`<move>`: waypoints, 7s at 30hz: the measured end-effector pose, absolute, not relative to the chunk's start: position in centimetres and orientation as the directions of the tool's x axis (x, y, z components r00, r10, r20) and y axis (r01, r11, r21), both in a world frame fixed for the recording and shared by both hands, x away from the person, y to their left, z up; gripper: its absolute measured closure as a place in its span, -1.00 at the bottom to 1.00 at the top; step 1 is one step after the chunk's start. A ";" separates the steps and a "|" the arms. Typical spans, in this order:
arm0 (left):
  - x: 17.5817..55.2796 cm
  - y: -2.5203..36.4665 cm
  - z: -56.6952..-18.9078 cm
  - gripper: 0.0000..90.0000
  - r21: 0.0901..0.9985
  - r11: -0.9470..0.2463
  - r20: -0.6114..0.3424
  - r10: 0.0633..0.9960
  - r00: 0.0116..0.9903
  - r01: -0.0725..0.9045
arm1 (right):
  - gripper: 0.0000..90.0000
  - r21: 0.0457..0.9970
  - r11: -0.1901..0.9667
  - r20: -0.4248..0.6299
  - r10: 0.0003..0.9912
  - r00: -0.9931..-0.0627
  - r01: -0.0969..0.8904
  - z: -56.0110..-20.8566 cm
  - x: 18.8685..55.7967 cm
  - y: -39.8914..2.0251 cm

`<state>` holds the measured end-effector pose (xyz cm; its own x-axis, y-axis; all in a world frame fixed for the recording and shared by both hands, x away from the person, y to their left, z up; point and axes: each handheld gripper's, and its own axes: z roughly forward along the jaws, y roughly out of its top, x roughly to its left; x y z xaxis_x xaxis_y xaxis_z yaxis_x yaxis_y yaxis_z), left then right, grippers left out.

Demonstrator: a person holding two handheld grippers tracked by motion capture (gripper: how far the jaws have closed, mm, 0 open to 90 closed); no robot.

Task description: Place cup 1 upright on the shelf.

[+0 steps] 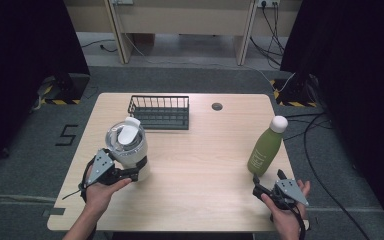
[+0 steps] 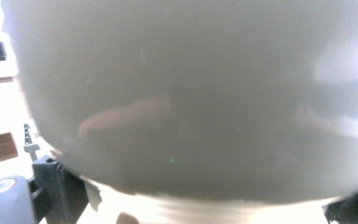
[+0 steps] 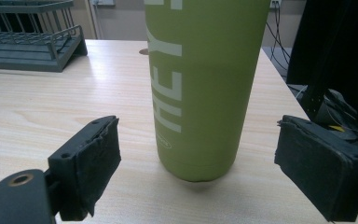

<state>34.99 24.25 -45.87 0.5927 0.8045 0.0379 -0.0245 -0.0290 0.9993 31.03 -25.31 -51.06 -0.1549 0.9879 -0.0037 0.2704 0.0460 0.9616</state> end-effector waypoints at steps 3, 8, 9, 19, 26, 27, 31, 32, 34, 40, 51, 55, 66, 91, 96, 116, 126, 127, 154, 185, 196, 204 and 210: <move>35.4 24.2 -45.5 -0.81 0.999 -0.027 0.041 0.807 0.589 -0.033 | -0.69 0.962 0.044 -0.002 0.988 -0.153 0.269 -51.1 31.0 -25.3; 35.9 24.1 -45.2 -0.81 0.999 -0.026 0.043 0.811 0.583 -0.038 | -0.69 0.962 0.047 -0.005 0.988 -0.156 0.269 -51.1 31.1 -25.3; 36.0 24.0 -45.1 -0.81 0.999 -0.026 0.044 0.812 0.582 -0.039 | -0.69 0.962 0.048 -0.006 0.988 -0.156 0.269 -51.1 31.1 -25.3; 37.0 23.8 -44.6 -0.81 0.999 -0.020 0.042 0.816 0.577 -0.044 | -0.69 0.962 0.044 -0.002 0.988 -0.154 0.269 -51.1 31.1 -25.4; 37.8 23.7 -44.1 -0.81 0.999 -0.005 0.034 0.819 0.573 -0.051 | -0.68 0.962 0.045 -0.003 0.988 -0.156 0.270 -51.1 31.1 -25.3; 37.9 23.7 -44.0 -0.81 0.999 -0.004 0.033 0.819 0.573 -0.052 | -0.68 0.962 0.045 -0.003 0.988 -0.155 0.270 -51.1 31.1 -25.4; 38.2 23.6 -43.8 -0.81 0.999 -0.006 0.035 0.821 0.571 -0.054 | -0.68 0.961 0.041 0.001 0.988 -0.152 0.272 -51.1 31.1 -25.4; 38.4 23.6 -43.8 -0.81 0.998 -0.006 0.036 0.821 0.570 -0.055 | -0.68 0.961 0.042 0.001 0.988 -0.153 0.272 -51.1 31.1 -25.4; 38.5 23.6 -43.8 -0.81 0.998 -0.005 0.035 0.821 0.569 -0.055 | -0.68 0.961 0.041 0.001 0.988 -0.153 0.273 -51.2 31.1 -25.4; 39.1 23.3 -43.5 -0.81 0.998 0.000 0.033 0.822 0.569 -0.058 | -0.68 0.962 0.041 0.001 0.988 -0.152 0.271 -51.2 31.1 -25.4; 40.0 23.2 -42.6 -0.81 0.997 0.007 0.037 0.826 0.562 -0.076 | -0.68 0.961 0.039 0.003 0.988 -0.153 0.272 -51.2 31.1 -25.4; 40.2 23.2 -42.4 -0.81 0.997 0.009 0.037 0.828 0.560 -0.081 | -0.68 0.961 0.039 0.004 0.988 -0.154 0.273 -51.2 31.1 -25.3; 41.0 23.2 -41.8 -0.81 0.996 0.008 0.043 0.833 0.552 -0.090 | -0.68 0.961 0.040 0.003 0.988 -0.155 0.272 -51.2 31.1 -25.4; 43.2 22.9 -40.8 -0.81 0.995 0.000 0.052 0.841 0.538 -0.097 | -0.67 0.961 0.036 0.008 0.987 -0.158 0.275 -51.2 31.2 -25.3; 43.9 22.8 -40.7 -0.81 0.996 0.006 0.044 0.844 0.535 -0.091 | -0.67 0.960 0.036 0.008 0.987 -0.158 0.277 -51.2 31.2 -25.3; 45.6 22.1 -39.8 -0.81 0.995 0.000 0.053 0.844 0.534 -0.098 | -0.67 0.960 0.039 0.006 0.987 -0.162 0.277 -51.3 31.3 -25.3; 46.4 21.9 -39.4 -0.81 0.995 0.004 0.052 0.843 0.535 -0.103 | -0.67 0.960 0.040 0.006 0.987 -0.163 0.276 -51.3 31.3 -25.3; 46.5 21.9 -39.3 -0.81 0.995 0.004 0.052 0.843 0.536 -0.104 | -0.67 0.960 0.041 0.005 0.987 -0.163 0.278 -51.3 31.3 -25.3; 49.0 20.8 -38.6 -0.81 0.994 0.001 0.059 0.845 0.532 -0.112 | -0.67 0.959 0.043 0.004 0.986 -0.168 0.280 -51.5 31.4 -25.3; 51.8 19.5 -37.6 -0.81 0.994 0.010 0.051 0.849 0.526 -0.111 | -0.67 0.960 0.040 0.008 0.986 -0.169 0.279 -51.6 31.4 -25.5; 52.9 18.9 -37.4 -0.81 0.994 -0.008 0.065 0.852 0.519 -0.111 | -0.67 0.959 0.037 0.011 0.986 -0.167 0.280 -51.6 31.4 -25.5; 53.7 18.6 -37.4 -0.81 0.994 -0.008 0.062 0.856 0.514 -0.105 | -0.67 0.959 0.038 0.011 0.986 -0.169 0.280 -51.6 31.4 -25.5; 54.3 18.5 -37.4 -0.81 0.995 -0.001 0.054 0.860 0.508 -0.103 | -0.67 0.959 0.036 0.012 0.986 -0.169 0.280 -51.6 31.4 -25.5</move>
<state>54.25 18.54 -37.40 0.5076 0.8599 0.0535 -0.1032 -0.0010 0.9947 31.41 -25.49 -51.57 -0.1687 0.9856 0.0123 0.2798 0.0359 0.9594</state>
